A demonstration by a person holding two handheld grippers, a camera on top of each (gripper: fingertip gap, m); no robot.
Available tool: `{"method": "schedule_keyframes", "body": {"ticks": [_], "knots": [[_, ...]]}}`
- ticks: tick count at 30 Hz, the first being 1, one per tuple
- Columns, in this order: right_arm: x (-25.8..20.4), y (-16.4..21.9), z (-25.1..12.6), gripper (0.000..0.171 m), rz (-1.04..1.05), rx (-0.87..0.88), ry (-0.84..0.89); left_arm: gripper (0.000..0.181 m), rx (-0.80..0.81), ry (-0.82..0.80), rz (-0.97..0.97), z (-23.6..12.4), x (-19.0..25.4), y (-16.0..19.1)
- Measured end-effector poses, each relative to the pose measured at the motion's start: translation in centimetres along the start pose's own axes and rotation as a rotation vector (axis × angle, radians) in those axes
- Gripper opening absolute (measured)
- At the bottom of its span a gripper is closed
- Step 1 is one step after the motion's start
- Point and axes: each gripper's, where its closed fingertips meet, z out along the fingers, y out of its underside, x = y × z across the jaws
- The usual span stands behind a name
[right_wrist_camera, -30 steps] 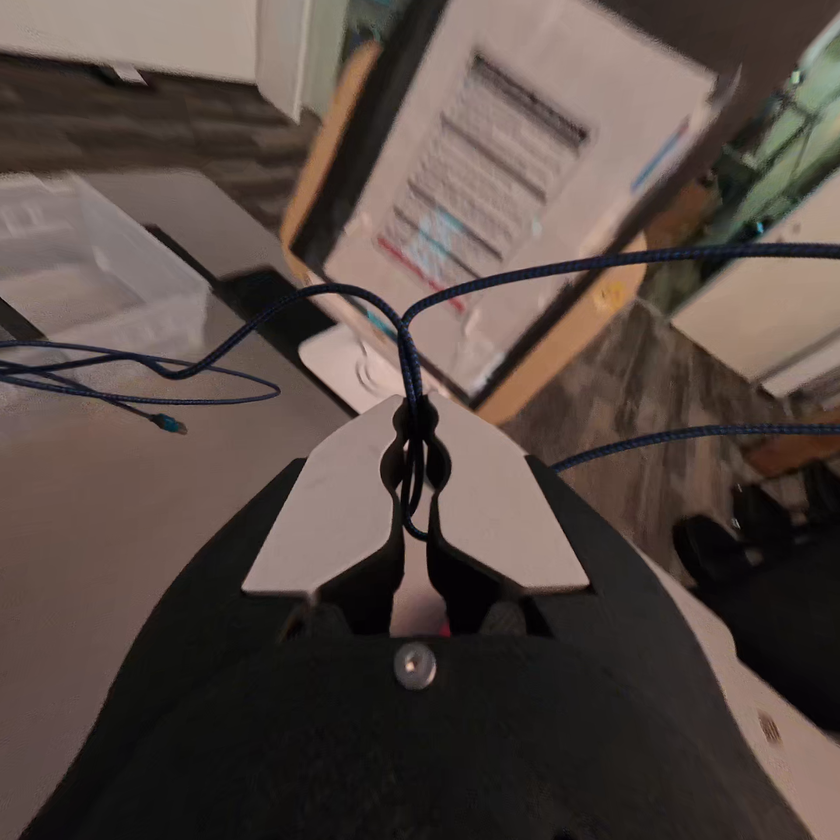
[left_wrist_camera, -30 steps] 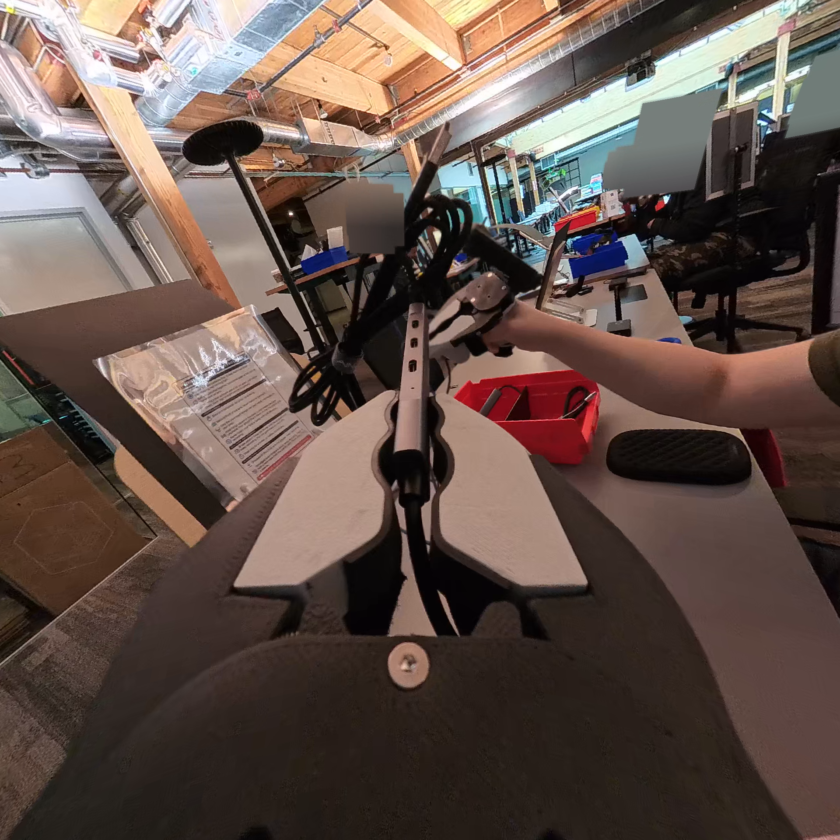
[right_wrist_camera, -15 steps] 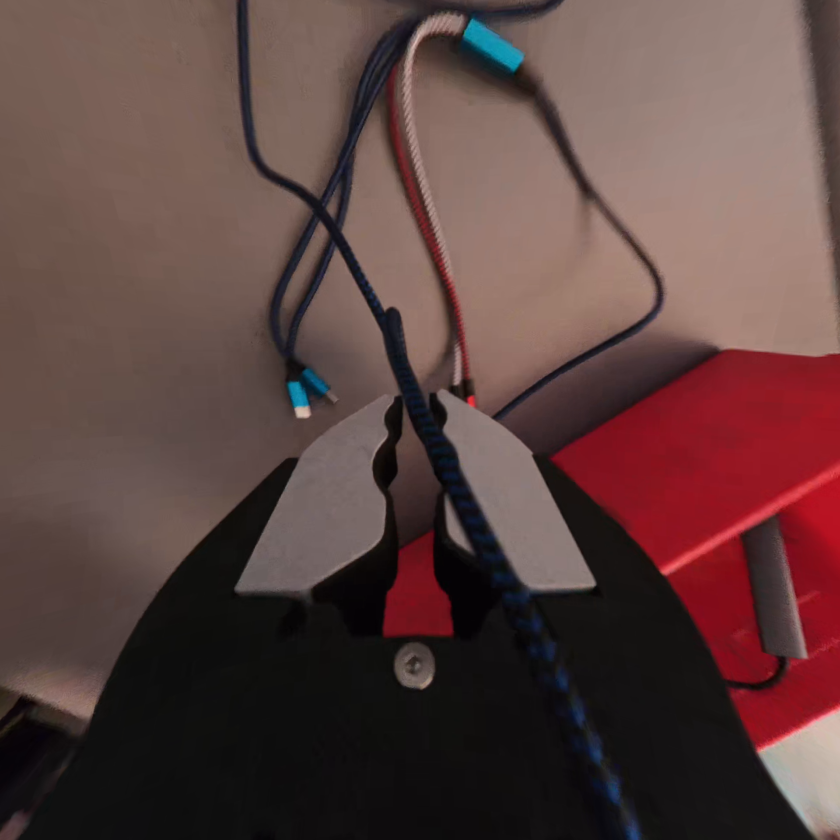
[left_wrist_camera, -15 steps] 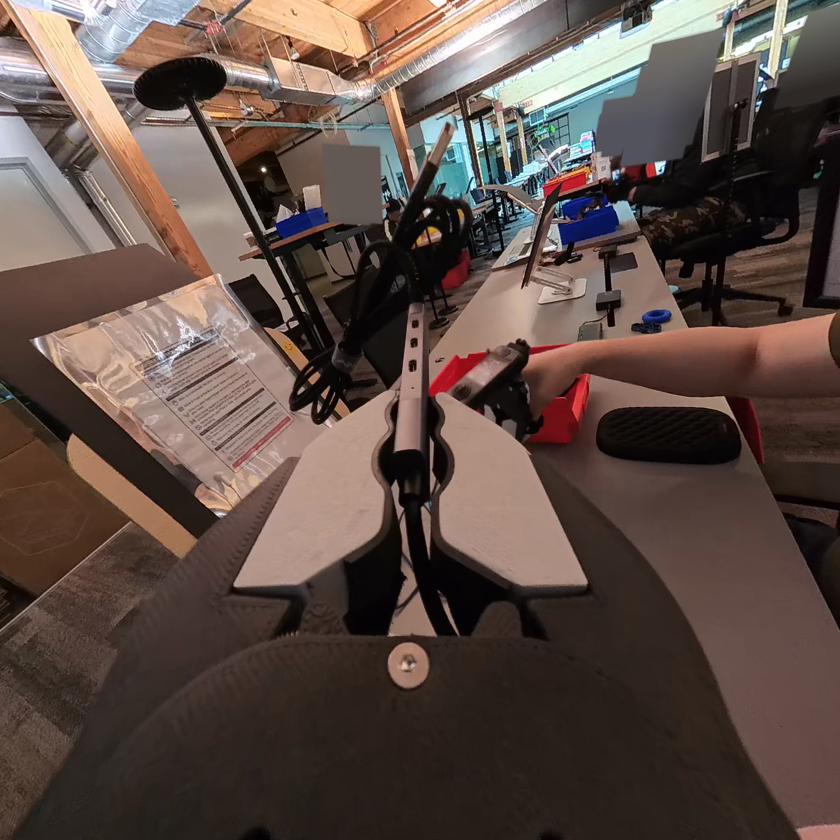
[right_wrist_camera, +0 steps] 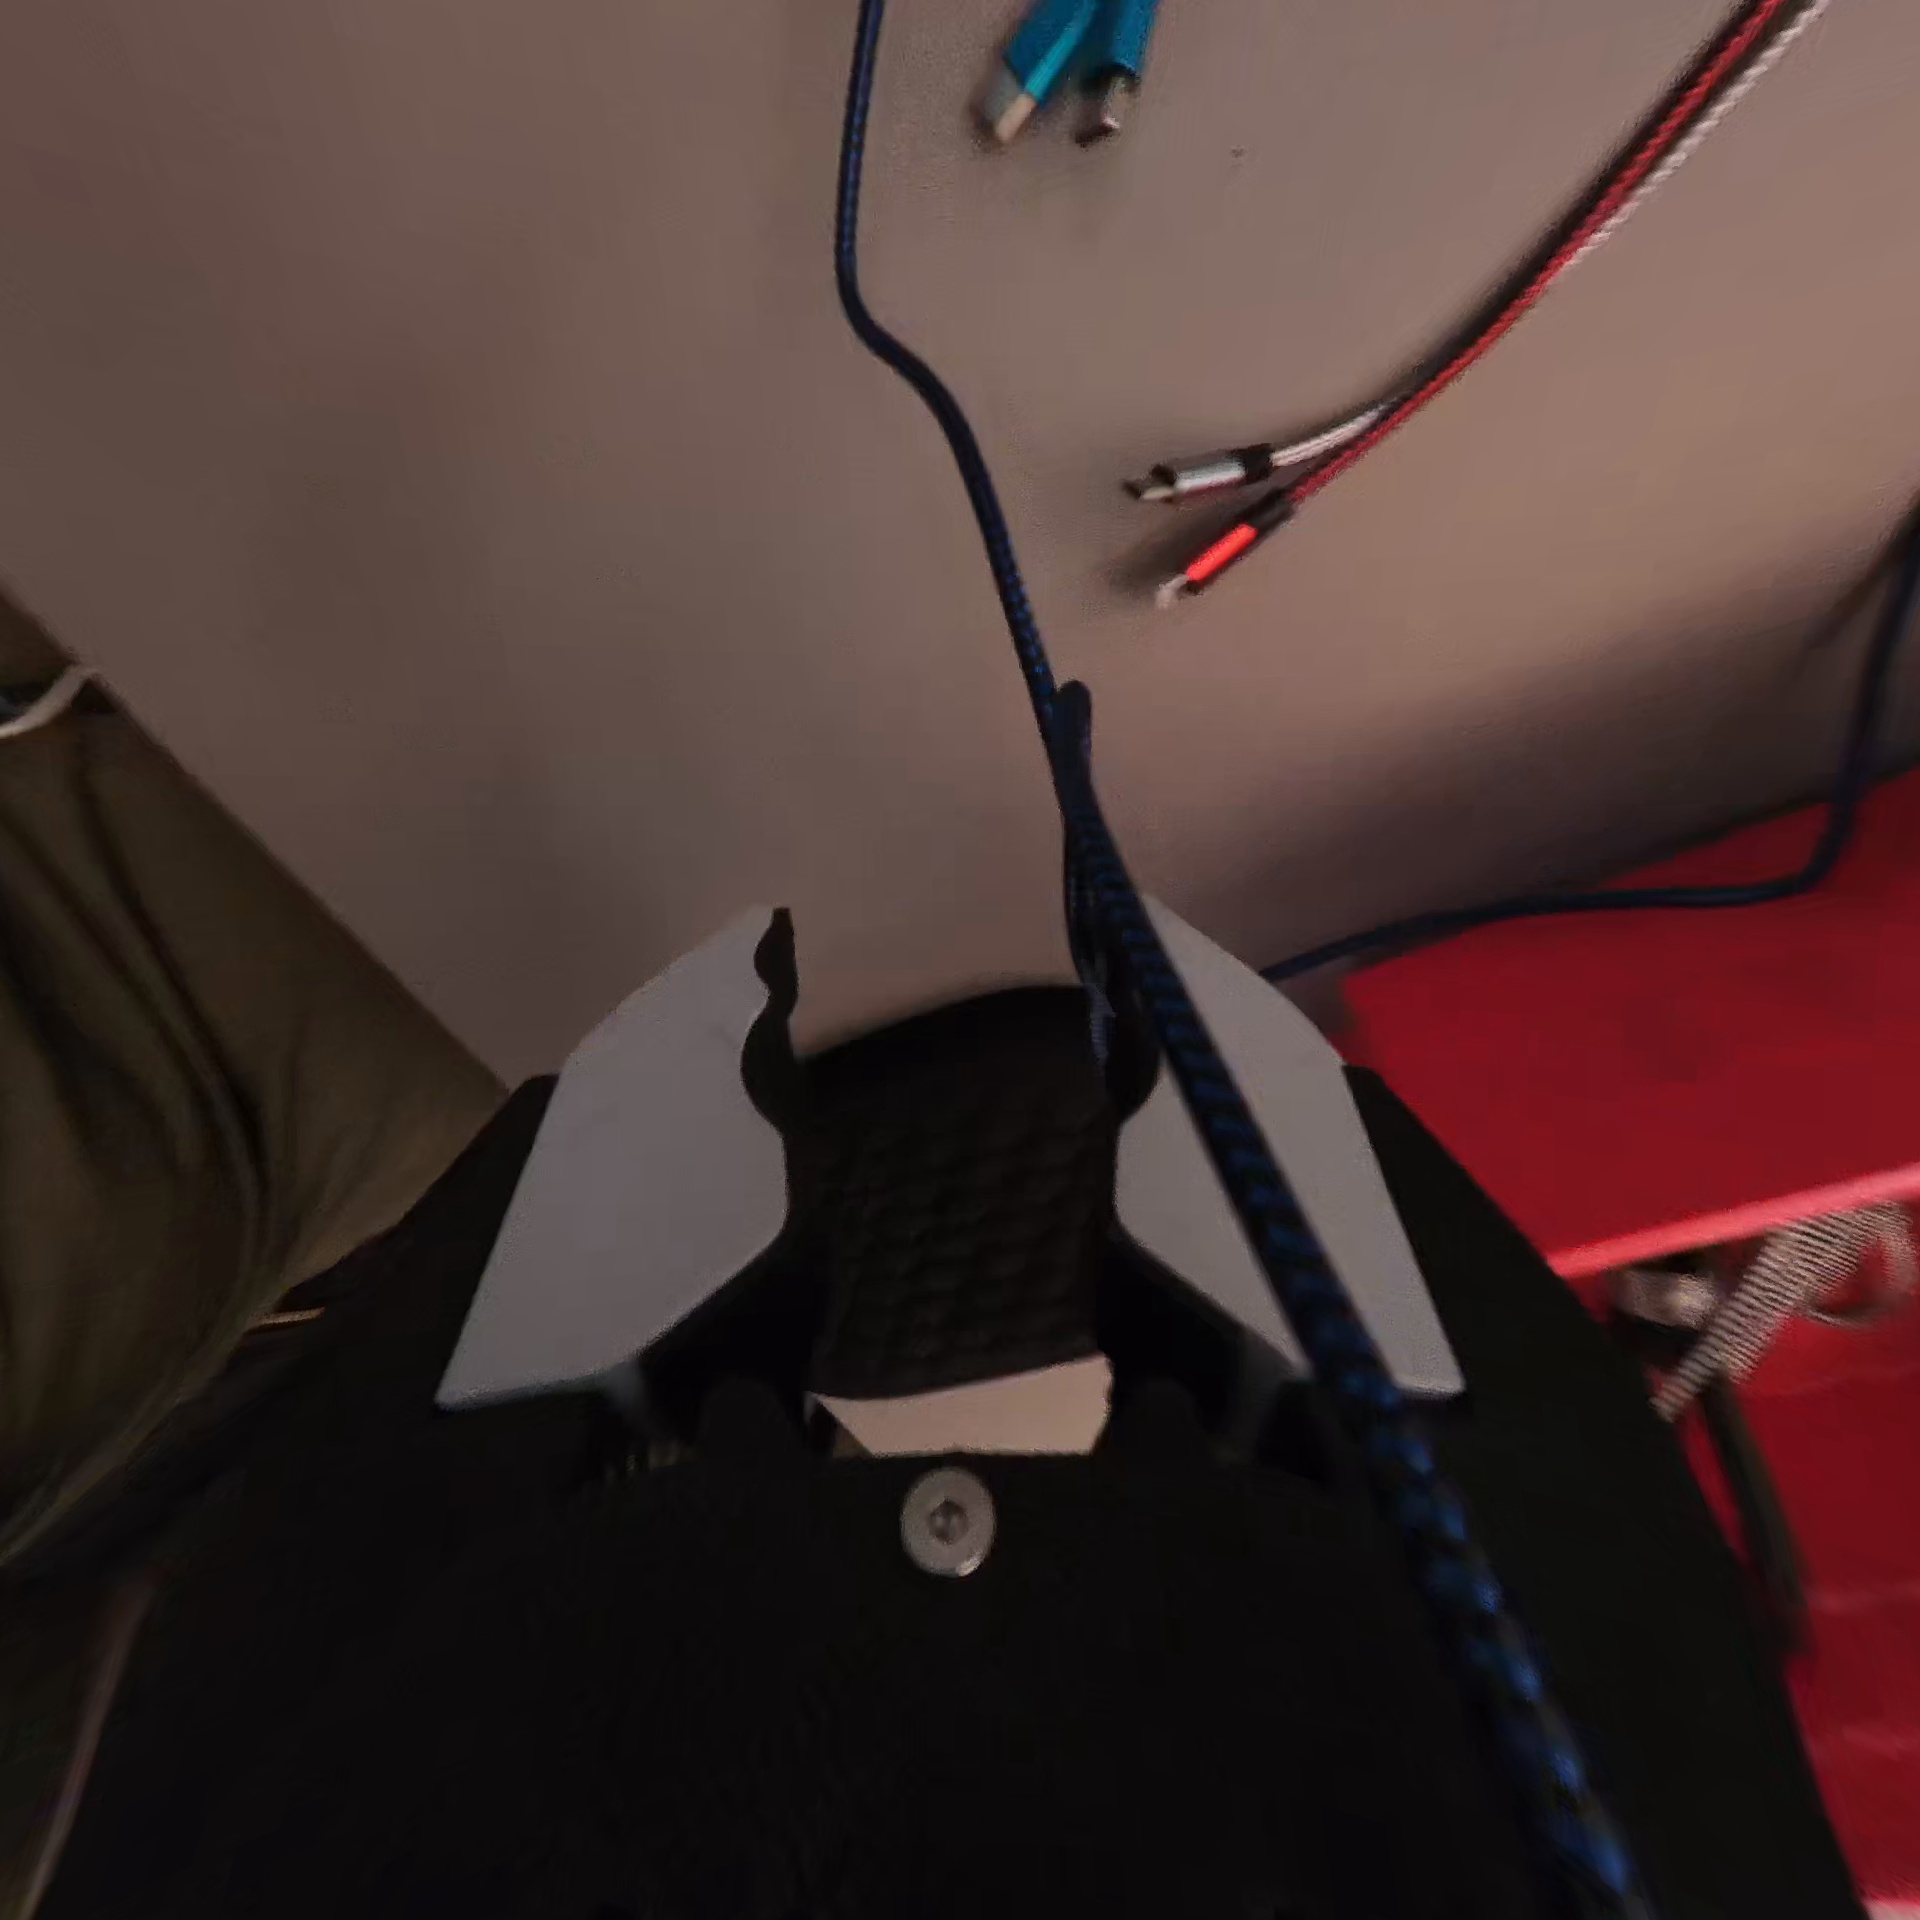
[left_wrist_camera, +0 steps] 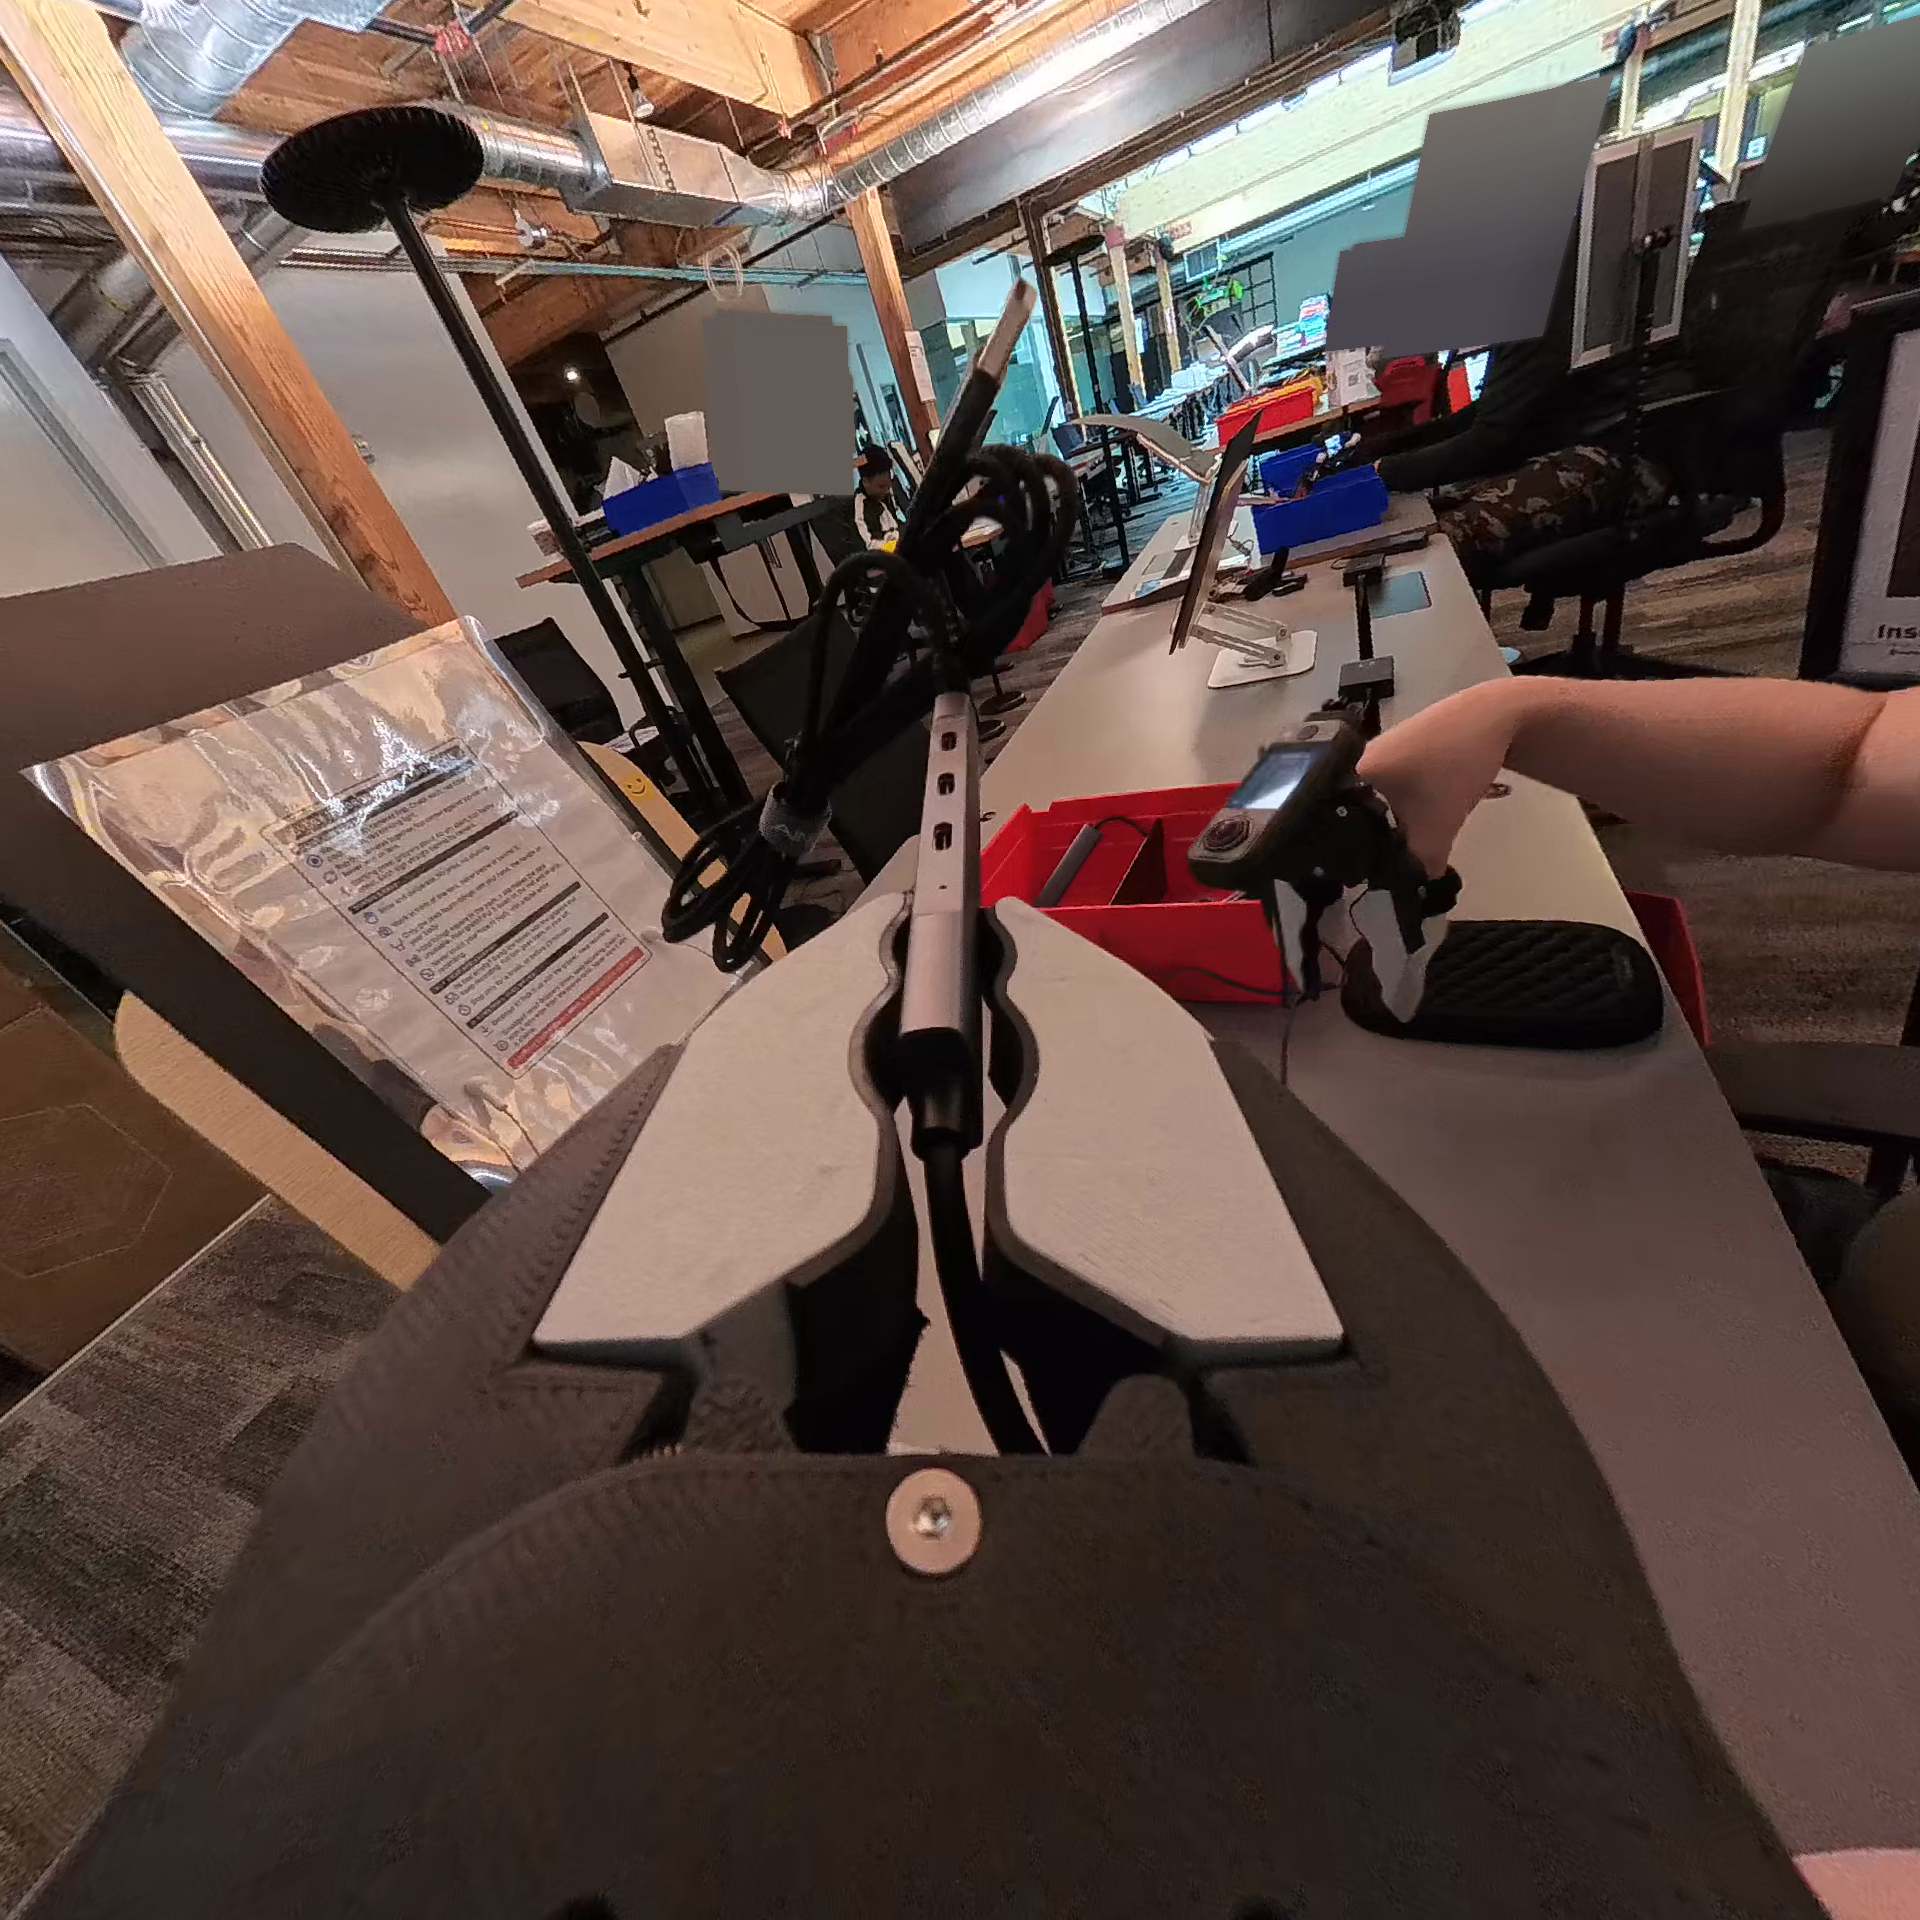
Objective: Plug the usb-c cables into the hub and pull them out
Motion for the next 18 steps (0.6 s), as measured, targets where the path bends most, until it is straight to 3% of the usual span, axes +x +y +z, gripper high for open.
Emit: {"method": "schedule_keyframes", "body": {"ticks": [3, 5, 11, 18], "knots": [[-1.3, -1.2, 0.1, 0.065, 0.03, 0.136, -0.112, 0.008, 0.01, 0.007, -0.001, -0.2, 0.1, -0.2], [-0.8, -2.6, -0.1, 0.066, 0.04, 0.245, -0.084, 0.008, 0.014, 0.011, -0.002, -0.3, 0.2, -0.2], [1.4, -4.2, -2.5, 0.066, -0.09, 0.406, 0.243, 0.008, 0.026, 0.011, -0.006, -0.8, 0.3, -0.4], [-1.5, 1.4, -1.5, 0.064, 0.051, 0.167, 0.119, 0.008, 0.033, 0.005, -0.011, -1.4, 0.2, -0.4]]}}
